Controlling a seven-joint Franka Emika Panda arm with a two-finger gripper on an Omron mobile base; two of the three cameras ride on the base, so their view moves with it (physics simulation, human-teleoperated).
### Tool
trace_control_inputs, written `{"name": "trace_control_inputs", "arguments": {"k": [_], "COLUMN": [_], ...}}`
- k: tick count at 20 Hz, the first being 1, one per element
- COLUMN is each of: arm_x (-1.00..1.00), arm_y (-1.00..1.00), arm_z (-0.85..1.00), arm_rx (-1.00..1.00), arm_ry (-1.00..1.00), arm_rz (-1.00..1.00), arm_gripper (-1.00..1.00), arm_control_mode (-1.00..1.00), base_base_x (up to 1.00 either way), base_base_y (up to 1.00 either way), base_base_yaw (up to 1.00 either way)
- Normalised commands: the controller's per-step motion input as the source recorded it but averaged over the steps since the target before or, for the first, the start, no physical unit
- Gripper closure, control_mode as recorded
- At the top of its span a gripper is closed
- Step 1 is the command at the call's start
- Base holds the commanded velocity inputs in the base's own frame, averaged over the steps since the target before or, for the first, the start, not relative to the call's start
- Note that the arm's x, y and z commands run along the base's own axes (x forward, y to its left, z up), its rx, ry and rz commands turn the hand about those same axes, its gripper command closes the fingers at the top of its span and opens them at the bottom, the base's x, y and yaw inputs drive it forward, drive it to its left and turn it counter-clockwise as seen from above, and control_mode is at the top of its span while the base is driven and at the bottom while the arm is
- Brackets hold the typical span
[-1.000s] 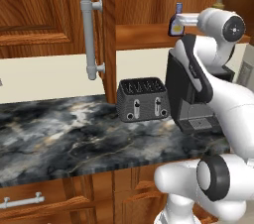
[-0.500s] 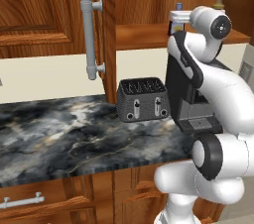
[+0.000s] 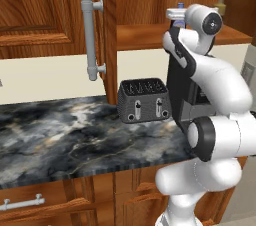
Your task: Move the condiment bottle and oil and vinegar bottle from the cabinet to the dining counter.
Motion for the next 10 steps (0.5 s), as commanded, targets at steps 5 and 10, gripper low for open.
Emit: {"name": "trace_control_inputs", "arguments": {"k": [5,10], "arm_x": [0.34,0.25], "arm_y": [-0.15,-0.11], "arm_z": [0.0,-0.01], "arm_rx": [0.0,0.0], "arm_ry": [0.0,0.0], "arm_rz": [0.0,0.0], "arm_gripper": [-1.0,-1.0], "arm_control_mode": [-1.0,-1.0], "base_base_x": [0.0,0.0], "base_base_y": [0.0,0.0], "base_base_yaw": [0.0,0.0]}}
